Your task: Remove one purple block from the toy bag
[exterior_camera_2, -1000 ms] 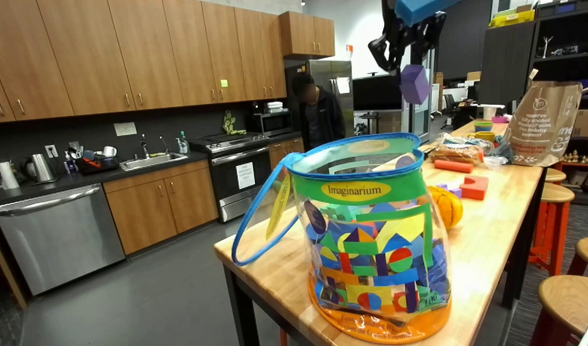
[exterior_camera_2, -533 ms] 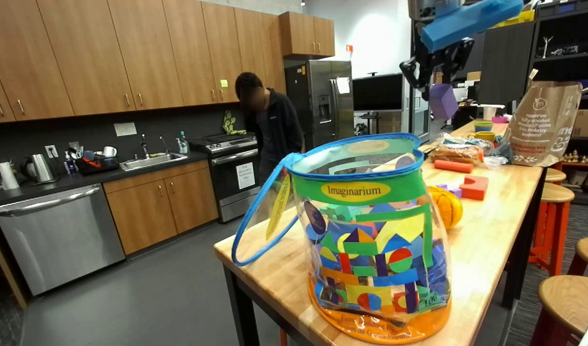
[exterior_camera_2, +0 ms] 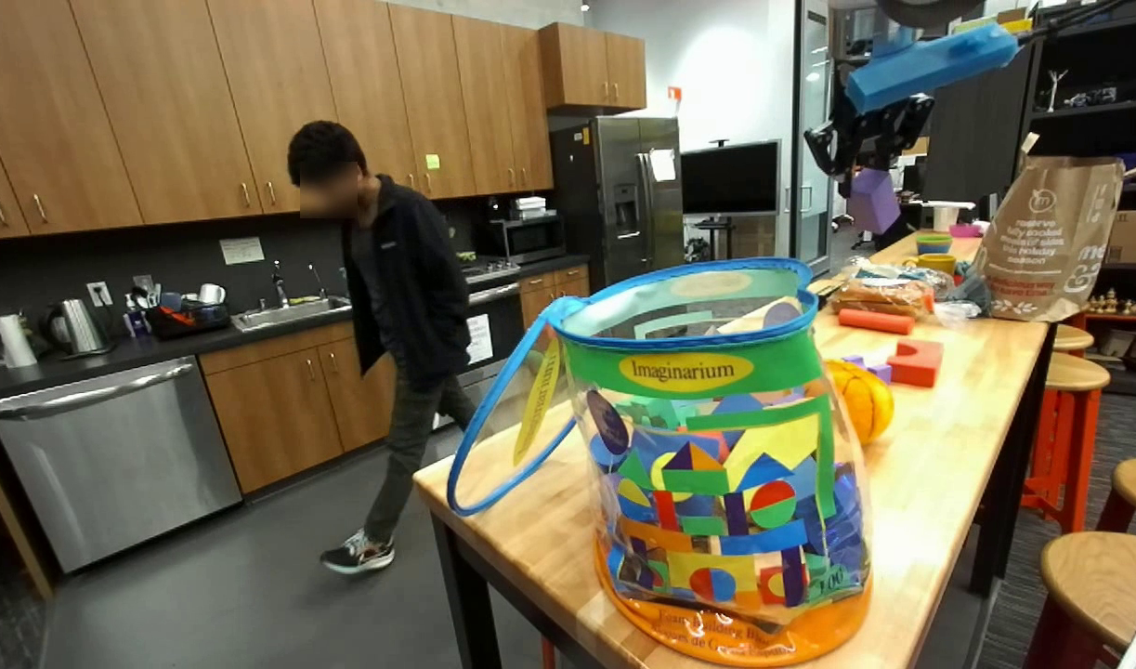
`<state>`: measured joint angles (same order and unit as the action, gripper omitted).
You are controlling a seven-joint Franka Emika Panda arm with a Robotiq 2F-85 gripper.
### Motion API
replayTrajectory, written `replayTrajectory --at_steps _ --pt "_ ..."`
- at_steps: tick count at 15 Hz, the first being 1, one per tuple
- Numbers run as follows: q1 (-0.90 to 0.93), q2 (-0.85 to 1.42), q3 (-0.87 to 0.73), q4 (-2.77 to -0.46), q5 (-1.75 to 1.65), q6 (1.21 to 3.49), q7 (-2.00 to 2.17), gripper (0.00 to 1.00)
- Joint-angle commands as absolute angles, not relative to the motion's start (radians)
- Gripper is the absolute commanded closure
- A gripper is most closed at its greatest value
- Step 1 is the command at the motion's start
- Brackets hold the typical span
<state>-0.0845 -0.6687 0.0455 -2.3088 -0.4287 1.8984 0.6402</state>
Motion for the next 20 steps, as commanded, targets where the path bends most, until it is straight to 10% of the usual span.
replayTrajectory --at_steps 1,20 --pt "-0.136 -0.580 0.012 -2.256 -0.425 1.968 0.527 0.81" --pt "-0.147 -0.276 -0.040 -2.005 -0.296 1.776 0.261 0.81"
